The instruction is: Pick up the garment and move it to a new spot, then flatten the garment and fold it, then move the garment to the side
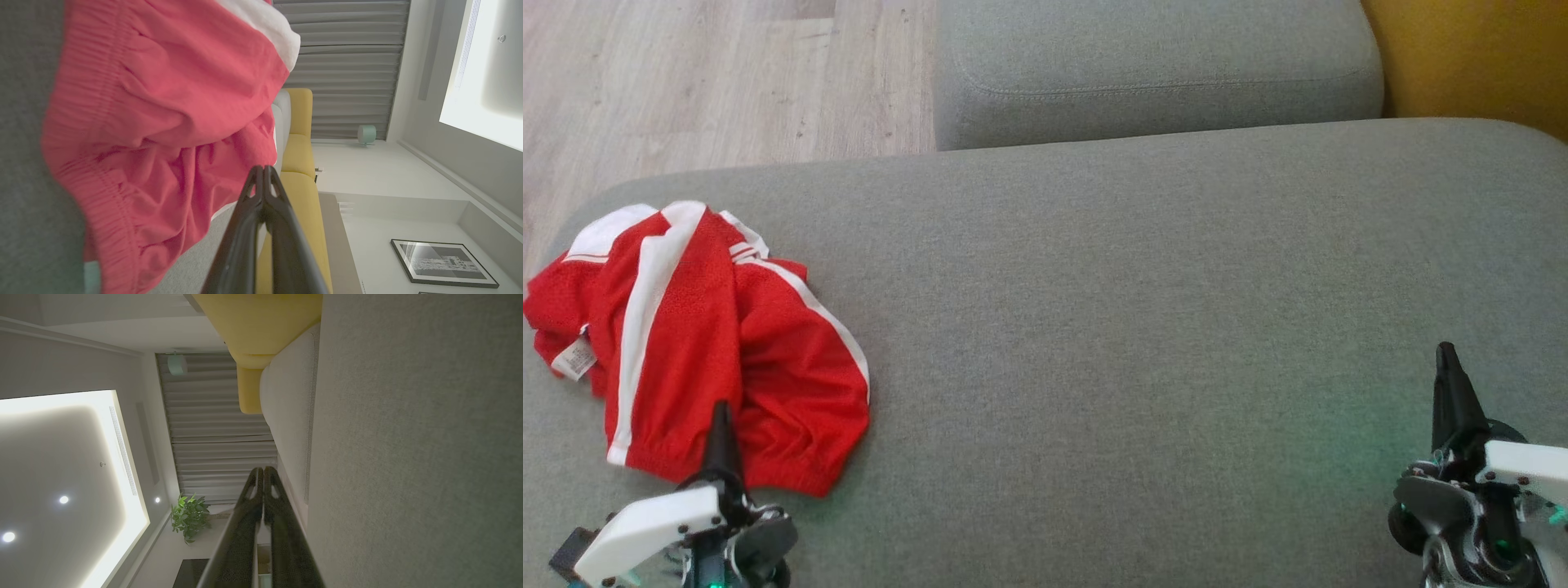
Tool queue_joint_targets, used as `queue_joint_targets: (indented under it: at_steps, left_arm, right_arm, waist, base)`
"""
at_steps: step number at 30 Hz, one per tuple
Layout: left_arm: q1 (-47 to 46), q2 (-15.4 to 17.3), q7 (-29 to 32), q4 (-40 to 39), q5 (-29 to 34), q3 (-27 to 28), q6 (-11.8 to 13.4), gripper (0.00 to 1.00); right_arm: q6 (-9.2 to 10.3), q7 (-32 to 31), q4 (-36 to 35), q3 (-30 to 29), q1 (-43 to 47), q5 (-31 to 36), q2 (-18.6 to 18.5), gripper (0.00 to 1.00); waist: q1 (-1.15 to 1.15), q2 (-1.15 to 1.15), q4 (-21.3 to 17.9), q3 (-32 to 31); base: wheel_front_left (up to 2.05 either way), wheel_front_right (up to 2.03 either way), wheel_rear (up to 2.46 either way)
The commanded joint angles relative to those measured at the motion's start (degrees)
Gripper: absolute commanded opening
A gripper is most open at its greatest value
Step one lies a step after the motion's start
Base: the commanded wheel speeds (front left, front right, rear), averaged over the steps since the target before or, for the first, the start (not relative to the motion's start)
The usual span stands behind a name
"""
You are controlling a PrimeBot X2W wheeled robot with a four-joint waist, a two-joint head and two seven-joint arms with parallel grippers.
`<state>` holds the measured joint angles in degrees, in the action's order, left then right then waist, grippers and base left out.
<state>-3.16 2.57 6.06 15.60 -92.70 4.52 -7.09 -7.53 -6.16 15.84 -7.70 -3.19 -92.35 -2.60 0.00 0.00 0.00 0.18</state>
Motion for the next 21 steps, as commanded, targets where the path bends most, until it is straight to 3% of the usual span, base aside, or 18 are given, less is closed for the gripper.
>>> queue_joint_targets:
  at_steps: [1, 20, 21]
  left_arm:
    - [-3.03, 0.31, 0.42, -1.57, 0.52, 1.99, -0.4, 0.0]
    - [-3.03, 0.31, 0.42, -1.57, 0.52, 1.99, -0.4, 0.0]
    - [-0.01, -0.01, 0.0, -0.01, 0.0, 0.0, 0.0, 1.0]
  right_arm:
    - [0.04, -0.32, -1.81, 1.19, -2.99, 0.17, -0.28, 0.0]
    - [0.04, -0.32, -1.81, 1.19, -2.99, 0.17, -0.28, 0.0]
    - [0.0, 0.0, -0.01, 0.01, -0.01, -0.01, 0.0, 1.0]
  waist:
    - [0.0, 0.0, 0.0, 0.0]
    - [0.0, 0.0, 0.0, 0.0]
    - [0.0, 0.0, 0.0, 0.0]
  base:
    - [0.0, 0.0, 0.0]
    - [0.0, 0.0, 0.0]
    - [0.0, 0.0, 0.0]
